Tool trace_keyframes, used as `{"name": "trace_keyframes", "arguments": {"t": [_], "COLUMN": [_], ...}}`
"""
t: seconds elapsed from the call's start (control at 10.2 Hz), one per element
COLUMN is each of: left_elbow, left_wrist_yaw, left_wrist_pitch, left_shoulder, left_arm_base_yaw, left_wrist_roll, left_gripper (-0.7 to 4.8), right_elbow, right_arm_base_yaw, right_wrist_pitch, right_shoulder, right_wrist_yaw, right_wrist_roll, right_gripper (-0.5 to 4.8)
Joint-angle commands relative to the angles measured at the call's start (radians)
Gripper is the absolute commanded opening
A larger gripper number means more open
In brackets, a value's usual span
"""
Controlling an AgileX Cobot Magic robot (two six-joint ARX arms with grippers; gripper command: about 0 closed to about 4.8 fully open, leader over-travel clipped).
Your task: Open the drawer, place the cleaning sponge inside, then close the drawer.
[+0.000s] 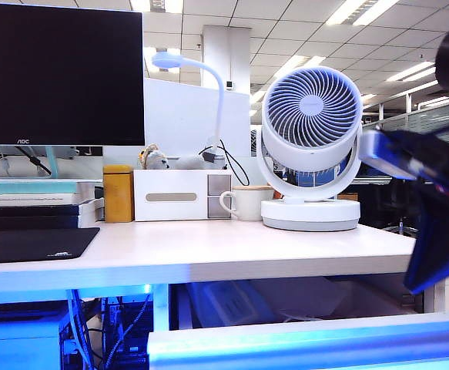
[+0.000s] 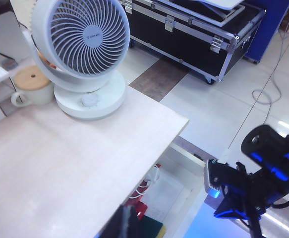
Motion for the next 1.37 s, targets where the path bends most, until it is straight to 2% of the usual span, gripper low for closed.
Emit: {"name": "trace_keyframes", "arguments": {"t": [0.1,0.29,0.59,0.69,1.18,1.28,1.37], "left_elbow": [0.002,0.002,0.002,0.002,0.002,0.002,0.002], "left_wrist_yaw": [0.004,0.004,0.004,0.004,0.003,0.001,0.001], "left_wrist_pitch": [0.013,0.013,0.014,0.014,0.014,0.014,0.014], "left_shoulder": [-0.003,-0.003,-0.003,-0.003,-0.003,-0.003,-0.003], "left_arm_base_yaw": [0.000,-0.001,-0.001,-0.001,-0.001,-0.001,-0.001], "left_wrist_roll": [-0.010,-0.010,-0.010,-0.010,-0.010,-0.010,-0.010], "left_gripper": [-0.06,-0.06,-0.06,-0.06,-0.06,-0.06,-0.06], "right_elbow": [-0.048,-0.048,-0.048,-0.039,0.105,0.113,0.113], "right_arm_base_yaw": [0.000,0.000,0.000,-0.003,-0.003,-0.003,-0.003], "right_wrist_pitch": [0.063,0.152,0.194,0.264,0.320,0.388,0.391], "right_shoulder": [0.029,0.111,0.185,0.227,0.415,0.420,0.424], "right_wrist_yaw": [0.006,0.051,0.083,0.137,0.144,0.180,0.182], "right_wrist_roll": [0.010,0.056,0.064,0.070,0.069,0.069,0.069], "right_gripper": [-0.01,-0.01,-0.01,-0.01,-0.01,-0.01,-0.01]}}
